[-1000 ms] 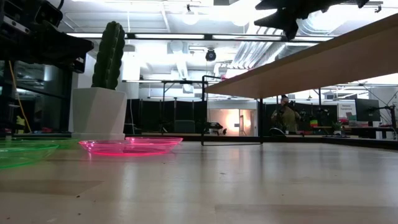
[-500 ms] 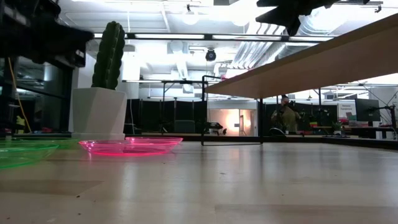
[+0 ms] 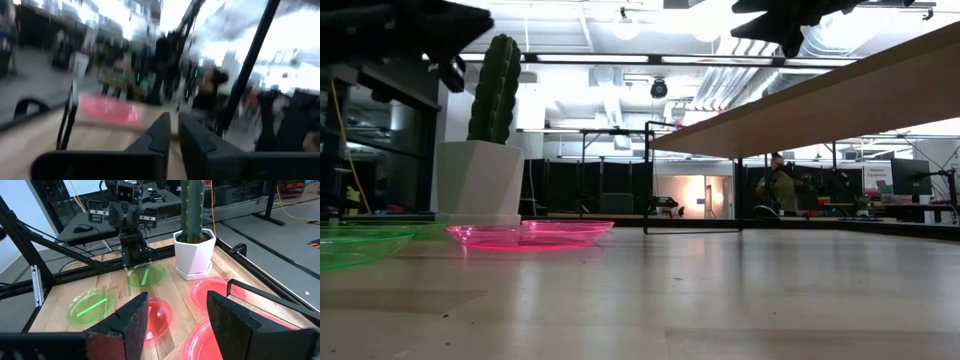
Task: Place and stack plates onto a shelf
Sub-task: Put the green plate on the shelf
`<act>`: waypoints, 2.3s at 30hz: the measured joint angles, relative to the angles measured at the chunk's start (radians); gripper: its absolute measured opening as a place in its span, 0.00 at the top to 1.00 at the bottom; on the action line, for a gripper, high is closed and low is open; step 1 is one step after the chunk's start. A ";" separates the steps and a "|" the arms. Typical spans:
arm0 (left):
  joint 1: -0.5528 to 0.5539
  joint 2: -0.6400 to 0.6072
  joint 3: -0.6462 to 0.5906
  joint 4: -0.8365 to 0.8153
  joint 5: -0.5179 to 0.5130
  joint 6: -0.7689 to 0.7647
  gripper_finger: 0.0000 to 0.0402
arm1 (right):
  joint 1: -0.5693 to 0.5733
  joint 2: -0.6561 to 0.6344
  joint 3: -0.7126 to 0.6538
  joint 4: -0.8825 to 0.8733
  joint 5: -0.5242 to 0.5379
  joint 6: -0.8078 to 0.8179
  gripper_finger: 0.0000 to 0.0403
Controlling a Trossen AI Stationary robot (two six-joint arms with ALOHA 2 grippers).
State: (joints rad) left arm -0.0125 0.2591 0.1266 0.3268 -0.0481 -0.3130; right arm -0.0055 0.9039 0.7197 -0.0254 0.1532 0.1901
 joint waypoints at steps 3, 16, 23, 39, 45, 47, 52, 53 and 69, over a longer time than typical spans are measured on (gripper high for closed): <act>-0.015 0.125 0.124 -0.164 0.002 0.011 0.81 | 0.000 0.000 0.000 0.000 0.000 0.014 0.54; -0.086 0.648 0.392 -0.974 -0.046 -0.532 0.60 | 0.000 0.000 0.000 -0.026 0.005 0.000 0.54; -0.167 0.845 0.392 -0.998 -0.145 -0.704 0.60 | 0.000 0.000 0.000 -0.056 0.009 -0.008 0.54; -0.201 1.064 0.393 -0.944 -0.251 -0.813 0.60 | 0.000 0.000 0.000 -0.061 0.031 -0.008 0.54; -0.201 1.113 0.398 -0.949 -0.258 -0.828 0.60 | 0.000 0.000 0.000 -0.061 0.042 -0.008 0.54; -0.201 1.112 0.397 -0.951 -0.257 -0.828 0.60 | 0.000 0.000 0.000 -0.061 0.042 -0.008 0.54; -0.199 1.094 0.430 -1.016 -0.231 -0.779 0.69 | 0.000 0.000 0.000 -0.063 0.043 -0.008 0.54; -0.199 1.085 0.441 -1.046 -0.227 -0.766 0.72 | 0.000 0.000 0.000 -0.063 0.045 -0.008 0.54; -0.196 0.962 0.694 -1.293 -0.254 -0.566 1.00 | 0.000 0.000 0.000 -0.068 0.045 -0.008 0.54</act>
State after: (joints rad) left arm -0.2082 1.2214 0.8201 -0.9667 -0.3021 -0.8788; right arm -0.0056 0.9043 0.7193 -0.0932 0.1978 0.1825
